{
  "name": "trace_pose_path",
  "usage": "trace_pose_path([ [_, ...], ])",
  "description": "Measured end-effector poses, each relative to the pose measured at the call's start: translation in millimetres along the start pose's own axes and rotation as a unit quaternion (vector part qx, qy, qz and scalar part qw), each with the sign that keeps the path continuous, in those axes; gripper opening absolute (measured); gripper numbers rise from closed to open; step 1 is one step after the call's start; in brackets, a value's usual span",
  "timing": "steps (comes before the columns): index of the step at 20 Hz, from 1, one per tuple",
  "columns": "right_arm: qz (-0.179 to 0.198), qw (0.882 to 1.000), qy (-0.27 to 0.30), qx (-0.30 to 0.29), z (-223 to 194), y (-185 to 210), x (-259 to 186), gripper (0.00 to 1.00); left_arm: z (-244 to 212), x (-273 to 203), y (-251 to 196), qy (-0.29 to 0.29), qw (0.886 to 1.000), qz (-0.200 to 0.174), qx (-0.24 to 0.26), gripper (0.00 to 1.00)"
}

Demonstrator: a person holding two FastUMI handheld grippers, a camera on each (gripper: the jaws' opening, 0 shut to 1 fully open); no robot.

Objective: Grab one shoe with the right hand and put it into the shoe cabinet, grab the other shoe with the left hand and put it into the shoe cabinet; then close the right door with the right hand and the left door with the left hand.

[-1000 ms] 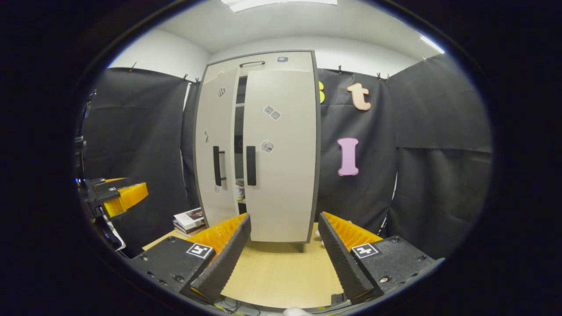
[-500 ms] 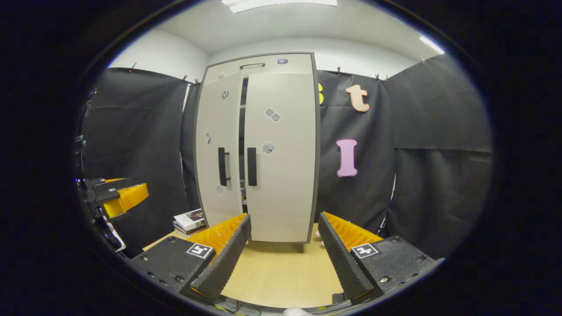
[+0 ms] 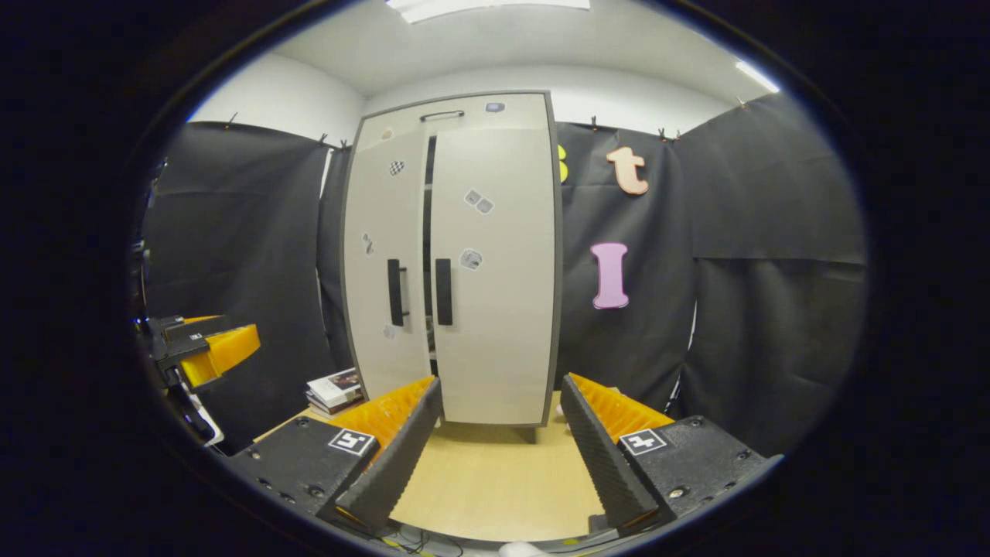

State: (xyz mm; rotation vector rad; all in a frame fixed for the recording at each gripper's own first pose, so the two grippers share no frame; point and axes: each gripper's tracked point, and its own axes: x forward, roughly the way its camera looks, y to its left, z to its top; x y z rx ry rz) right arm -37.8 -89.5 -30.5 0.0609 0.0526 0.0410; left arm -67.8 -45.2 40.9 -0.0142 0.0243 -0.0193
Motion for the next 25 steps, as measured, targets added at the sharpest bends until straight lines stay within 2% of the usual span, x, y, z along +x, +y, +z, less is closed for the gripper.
trace_pose_path([
  [8, 0.002, 1.000, -0.001, -0.001, 0.9, 2.8, -2.3, 1.00, -0.7, -0.9, -0.9, 0.001, 1.000, -0.003, 0.002, 0.96],
  [9, 0.002, 1.000, -0.001, -0.001, 0.9, 3.0, -2.7, 1.00, -0.5, -0.8, -0.4, 0.001, 1.000, -0.003, 0.002, 1.00],
  [10, 0.002, 1.000, -0.001, -0.001, 0.9, 2.7, -3.2, 1.00, 0.3, -0.7, -0.4, 0.000, 1.000, -0.003, 0.003, 0.96],
  [12, 0.001, 1.000, -0.001, -0.002, 1.0, 2.2, -3.2, 1.00, 0.0, -1.0, -0.8, -0.001, 1.000, -0.004, 0.002, 0.96],
  [13, 0.001, 1.000, -0.002, -0.002, 1.0, 1.6, -3.6, 1.00, 0.9, -1.2, -1.5, -0.001, 1.000, -0.004, 0.001, 1.00],
  [14, 0.000, 1.000, -0.002, -0.002, 1.4, 1.0, -3.5, 1.00, -0.3, -1.9, -1.9, 0.000, 1.000, -0.005, 0.001, 0.96],
  [25, -0.001, 1.000, 0.001, -0.001, -0.2, 0.1, -7.0, 1.00, -2.1, -2.8, -1.9, 0.003, 1.000, -0.005, 0.005, 0.96],
])
